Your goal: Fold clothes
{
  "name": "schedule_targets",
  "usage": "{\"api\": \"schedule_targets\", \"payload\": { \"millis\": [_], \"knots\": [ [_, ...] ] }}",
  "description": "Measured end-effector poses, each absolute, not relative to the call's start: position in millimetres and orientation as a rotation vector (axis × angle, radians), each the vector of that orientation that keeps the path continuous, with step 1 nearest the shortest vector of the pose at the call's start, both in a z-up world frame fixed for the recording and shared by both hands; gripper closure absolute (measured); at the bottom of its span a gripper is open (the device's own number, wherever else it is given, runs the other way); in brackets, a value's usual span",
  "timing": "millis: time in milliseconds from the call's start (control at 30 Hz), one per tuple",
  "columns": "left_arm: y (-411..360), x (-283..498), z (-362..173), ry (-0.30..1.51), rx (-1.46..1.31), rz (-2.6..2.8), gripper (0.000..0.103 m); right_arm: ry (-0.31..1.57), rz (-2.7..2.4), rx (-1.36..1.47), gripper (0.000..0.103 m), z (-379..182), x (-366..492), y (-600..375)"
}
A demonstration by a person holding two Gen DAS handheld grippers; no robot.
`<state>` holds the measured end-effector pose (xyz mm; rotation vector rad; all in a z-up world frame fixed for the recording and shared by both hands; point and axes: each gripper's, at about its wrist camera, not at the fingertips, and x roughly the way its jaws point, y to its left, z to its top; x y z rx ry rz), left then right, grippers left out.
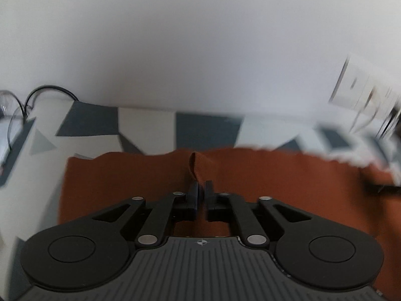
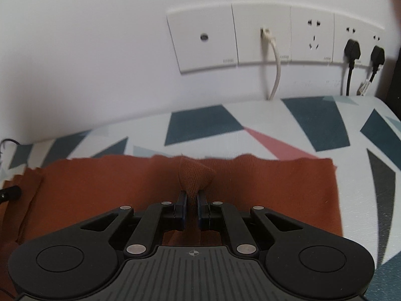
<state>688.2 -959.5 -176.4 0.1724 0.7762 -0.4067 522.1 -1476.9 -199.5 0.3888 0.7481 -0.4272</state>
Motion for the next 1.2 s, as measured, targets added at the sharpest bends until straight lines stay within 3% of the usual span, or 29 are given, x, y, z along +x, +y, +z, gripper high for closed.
{"api": "schedule_targets", "payload": {
  "millis": [33, 67, 100, 200, 333, 500, 767, 1133, 1200],
  "knots": [
    [-962, 687, -178, 0.763, 0.239, -0.366, 0.039, 0.747, -0.435, 0.379, 0.071, -201, 523, -1476],
    [-961, 684, -175, 0.737, 0.266, -0.333, 0.027, 0.749, -0.449, 0.37, 0.044, -201, 523, -1475],
    [-957, 681, -169, 0.726, 0.269, -0.318, 0.024, 0.752, -0.461, 0.366, 0.037, -199, 522, -1475],
    [-936, 667, -146, 0.724, 0.223, -0.357, 0.024, 0.729, -0.472, 0.404, 0.037, -184, 508, -1474],
    [-897, 639, -116, 0.753, 0.155, -0.444, 0.024, 0.701, -0.511, 0.533, 0.026, -166, 466, -1469],
    [-834, 586, -101, 0.816, 0.031, -0.518, 0.021, 0.696, -0.546, 0.713, 0.026, -158, 390, -1450],
    [-752, 476, -133, 0.933, -0.049, -0.564, 0.018, 0.674, -0.658, 0.852, 0.026, -158, 282, -1391],
    [-771, 411, -162, 0.848, 0.217, -0.834, 0.019, 0.676, -0.825, 0.835, 0.026, -162, 221, -1336],
    [-774, 408, -165, 0.824, 0.243, -0.855, 0.023, 0.669, -0.85, 0.868, 0.026, -164, 212, -1335]
  ]
}}
